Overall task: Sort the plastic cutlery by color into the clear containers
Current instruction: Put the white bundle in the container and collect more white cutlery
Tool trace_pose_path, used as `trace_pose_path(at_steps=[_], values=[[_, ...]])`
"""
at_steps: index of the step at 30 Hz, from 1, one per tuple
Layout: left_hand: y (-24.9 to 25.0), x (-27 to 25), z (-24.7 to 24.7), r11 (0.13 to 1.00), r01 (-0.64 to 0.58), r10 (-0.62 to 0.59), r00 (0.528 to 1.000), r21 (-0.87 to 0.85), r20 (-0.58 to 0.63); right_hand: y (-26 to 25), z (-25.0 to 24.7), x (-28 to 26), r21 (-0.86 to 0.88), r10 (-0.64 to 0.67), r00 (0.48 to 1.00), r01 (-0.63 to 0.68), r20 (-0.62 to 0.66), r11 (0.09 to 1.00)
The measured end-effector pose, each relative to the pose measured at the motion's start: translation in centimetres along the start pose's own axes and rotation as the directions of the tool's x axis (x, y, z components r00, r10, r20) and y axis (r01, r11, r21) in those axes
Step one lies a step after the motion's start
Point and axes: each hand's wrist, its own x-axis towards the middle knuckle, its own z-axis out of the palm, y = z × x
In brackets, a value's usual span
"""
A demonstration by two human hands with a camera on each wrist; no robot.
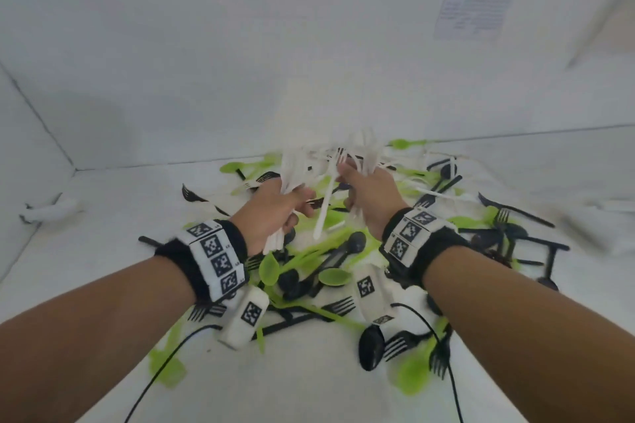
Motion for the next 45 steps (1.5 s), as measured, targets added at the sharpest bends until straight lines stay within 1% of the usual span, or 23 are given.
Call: trace_pose_path(at_steps=[2,4,6,7,8,10,12,14,15,17,18,21,25,27,30,32,35,37,38,41,42,45], values=[[0.5,-0.2,2.5,1.0,-0.023,0.024,0.994,-0.012,0.105,0.5,-0.7,-0.8,0.023,0.019,0.999,-0.018,-0.029,1.0],[0.9,-0.2,4.5,1.0,-0.011,0.015,0.985,-0.021,0.173,0.8,-2.0,-1.0,0.071,0.048,0.996,-0.042,-0.079,0.997],[1.0,-0.1,5.9,1.0,0.003,0.001,0.973,-0.017,0.231,0.9,-4.0,-0.8,0.083,0.046,0.992,-0.037,-0.117,0.996],[0.8,0.1,6.4,1.0,-0.007,0.006,0.972,0.005,0.236,0.9,-5.3,-0.7,0.09,0.046,0.988,-0.033,-0.145,0.995],[0.6,0.3,6.8,0.999,-0.022,0.014,0.976,0.033,0.216,0.8,-6.5,-0.6,0.105,0.055,0.982,-0.037,-0.183,0.994],[0.5,0.6,7.8,0.997,-0.017,0.006,0.991,0.079,0.135,0.8,-9.1,-0.1,0.162,0.084,0.964,-0.043,-0.253,0.986],[0.9,0.6,9.3,0.994,-0.001,-0.009,0.996,0.113,0.09,1.0,-11.4,0.4,0.244,0.105,0.958,-0.038,-0.267,0.969],[1.6,0.6,11.3,0.97,-0.003,-0.01,0.999,0.243,0.052,1.1,-13.0,0.7,0.265,0.101,0.968,-0.038,-0.23,0.964],[1.9,0.6,12.4,0.962,0.027,-0.038,0.999,0.271,0.038,1.2,-13.6,1.0,0.236,0.091,0.975,-0.042,-0.201,0.971],[2.5,0.7,14.8,0.969,0.109,-0.118,0.993,0.224,0.027,1.2,-14.7,1.1,0.167,0.072,0.987,-0.048,-0.143,0.985],[2.8,0.8,16.0,0.974,0.119,-0.128,0.991,0.192,0.033,1.2,-15.2,1.1,0.143,0.065,0.991,-0.048,-0.118,0.989],[3.1,1.3,19.1,0.989,0.072,-0.075,0.997,0.129,0.02,1.4,-17.0,1.5,0.13,0.056,0.997,-0.05,-0.043,0.99],[2.4,1.5,21.8,0.981,-0.008,0.016,0.999,0.195,-0.039,1.6,-18.8,1.6,0.115,0.029,0.999,-0.03,0.013,0.993],[2.4,1.4,22.6,0.982,-0.027,0.045,0.995,0.187,-0.091,1.8,-19.1,1.5,0.138,0.034,0.998,-0.04,0.043,0.99],[2.7,1.3,23.0,0.994,-0.022,0.038,0.988,0.109,-0.148,2.1,-19.0,1.4,0.163,0.045,0.997,-0.056,0.068,0.985],[2.8,1.3,22.8,0.995,-0.03,0.042,0.99,0.097,-0.133,2.1,-18.7,1.3,0.167,0.042,0.995,-0.056,0.087,0.984],[3.0,1.3,22.7,0.991,-0.07,0.084,0.99,0.117,-0.113,1.9,-18.2,1.3,0.18,0.054,0.994,-0.07,0.096,0.981],[3.1,1.5,22.6,0.982,-0.088,0.109,0.987,0.169,-0.118,1.7,-18.0,1.2,0.177,0.055,0.994,-0.071,0.091,0.982],[3.1,1.6,22.6,0.981,-0.083,0.103,0.988,0.177,-0.112,1.7,-17.9,1.2,0.171,0.051,0.995,-0.066,0.091,0.983],[3.0,1.5,22.1,0.996,-0.024,0.032,0.996,0.083,-0.088,1.5,-17.6,1.1,0.159,0.047,0.996,-0.059,0.079,0.986],[2.8,1.4,21.9,0.996,-0.028,0.035,0.995,0.08,-0.092,1.4,-17.5,1.1,0.164,0.056,0.995,-0.069,0.078,0.984],[2.4,1.3,20.9,0.98,-0.101,0.124,0.984,0.17,-0.131,1.3,-17.0,1.3,0.214,0.094,0.994,-0.106,0.062,0.971]])
